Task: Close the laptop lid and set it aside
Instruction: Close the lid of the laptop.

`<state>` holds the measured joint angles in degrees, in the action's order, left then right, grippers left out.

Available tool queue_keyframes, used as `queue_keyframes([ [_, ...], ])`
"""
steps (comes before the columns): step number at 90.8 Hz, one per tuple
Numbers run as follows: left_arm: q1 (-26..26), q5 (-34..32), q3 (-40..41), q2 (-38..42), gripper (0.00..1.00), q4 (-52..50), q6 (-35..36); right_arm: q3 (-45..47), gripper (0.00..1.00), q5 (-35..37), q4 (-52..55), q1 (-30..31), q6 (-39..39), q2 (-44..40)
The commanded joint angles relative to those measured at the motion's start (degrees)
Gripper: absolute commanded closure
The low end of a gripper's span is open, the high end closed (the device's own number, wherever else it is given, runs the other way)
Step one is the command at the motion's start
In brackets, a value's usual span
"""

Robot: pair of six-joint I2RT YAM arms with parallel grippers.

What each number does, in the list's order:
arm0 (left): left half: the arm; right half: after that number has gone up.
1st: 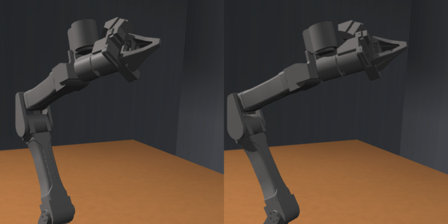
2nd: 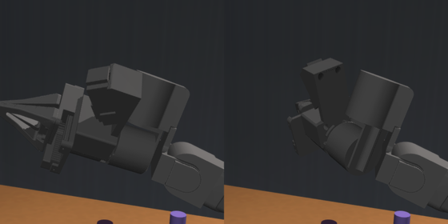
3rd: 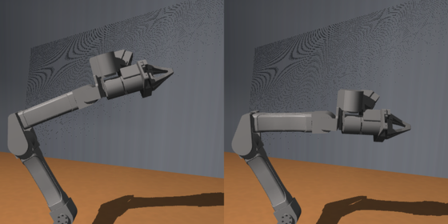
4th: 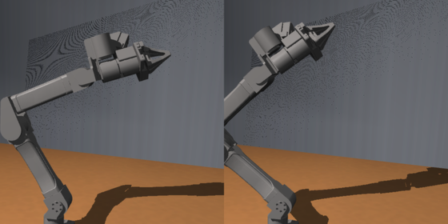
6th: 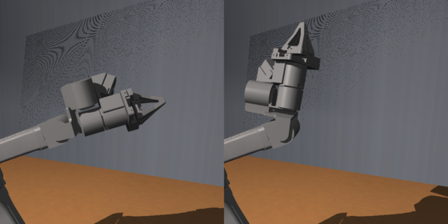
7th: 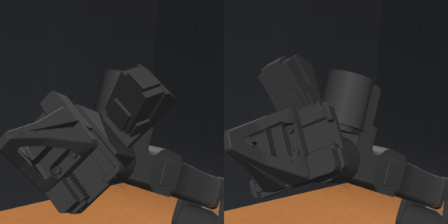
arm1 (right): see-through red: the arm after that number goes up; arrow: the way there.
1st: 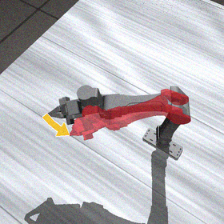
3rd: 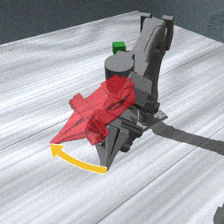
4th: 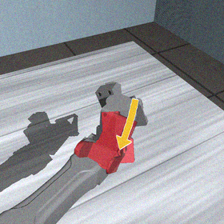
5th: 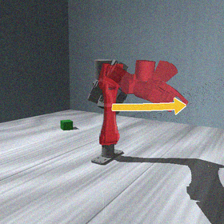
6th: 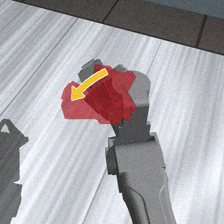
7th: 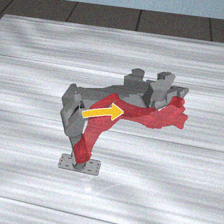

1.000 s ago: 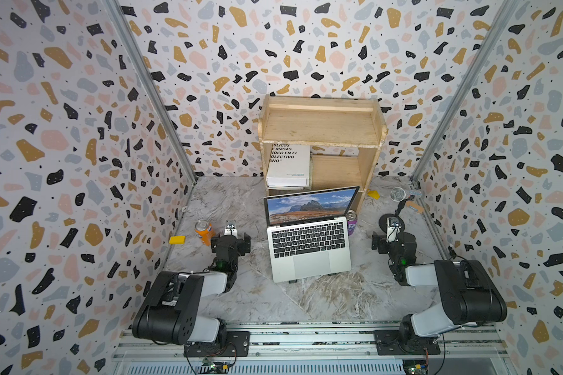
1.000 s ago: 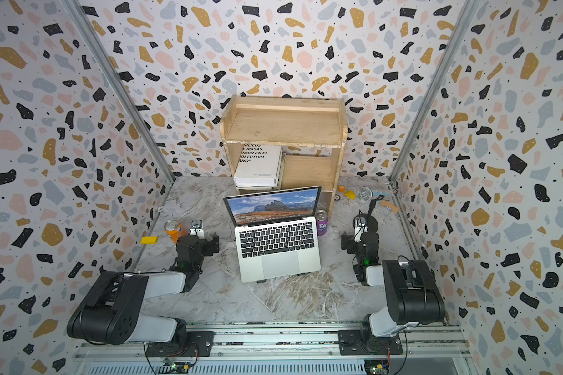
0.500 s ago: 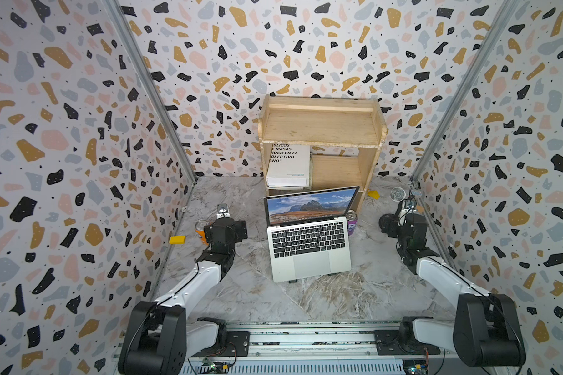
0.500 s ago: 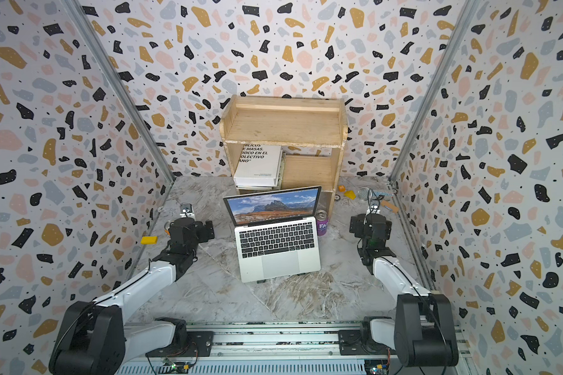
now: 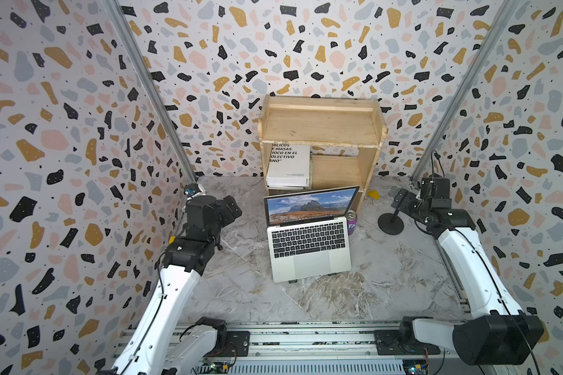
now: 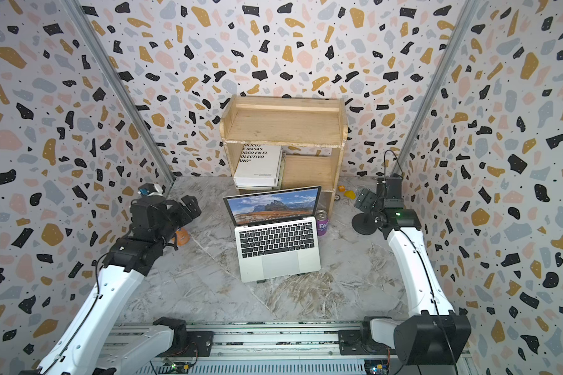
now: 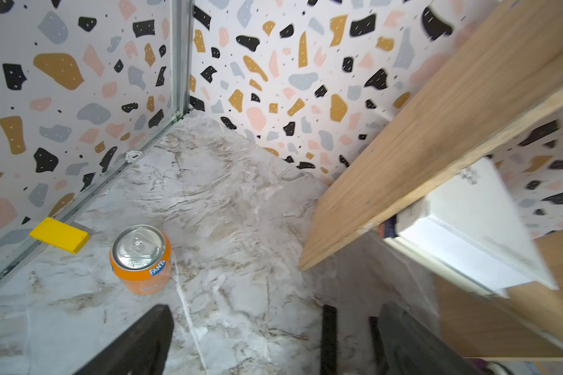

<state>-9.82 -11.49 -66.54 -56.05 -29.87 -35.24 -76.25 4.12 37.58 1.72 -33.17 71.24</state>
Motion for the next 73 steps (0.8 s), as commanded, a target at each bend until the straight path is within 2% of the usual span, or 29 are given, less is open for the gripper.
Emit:
queue_keyframes([
  [1, -0.11, 8.25, -10.81, -2.22, 0.0, -11.01, -4.58, -7.51, 0.11, -8.88, 9.67, 0.01, -5.86, -2.1],
  [12, -0.12, 13.24, -17.43, -4.37, 0.0, -15.0, -8.35, -15.81, 0.14, -13.13, 14.55, 0.89, -8.56, -0.64],
  [33, -1.09, 19.53, -22.36, -7.55, 0.0, -15.78, -14.02, -23.58, 0.16, -13.64, 17.65, 5.46, -10.73, 0.28],
  [47, -3.87, 17.71, -25.66, -10.7, 0.0, -17.24, -13.1, -29.15, 0.21, -11.44, 19.94, 9.82, -9.97, 3.57],
  [73, -10.41, 10.78, -28.98, -15.38, 0.0, -18.7, -8.26, -34.6, 0.21, -6.05, 21.25, 16.75, -8.14, 10.41],
])
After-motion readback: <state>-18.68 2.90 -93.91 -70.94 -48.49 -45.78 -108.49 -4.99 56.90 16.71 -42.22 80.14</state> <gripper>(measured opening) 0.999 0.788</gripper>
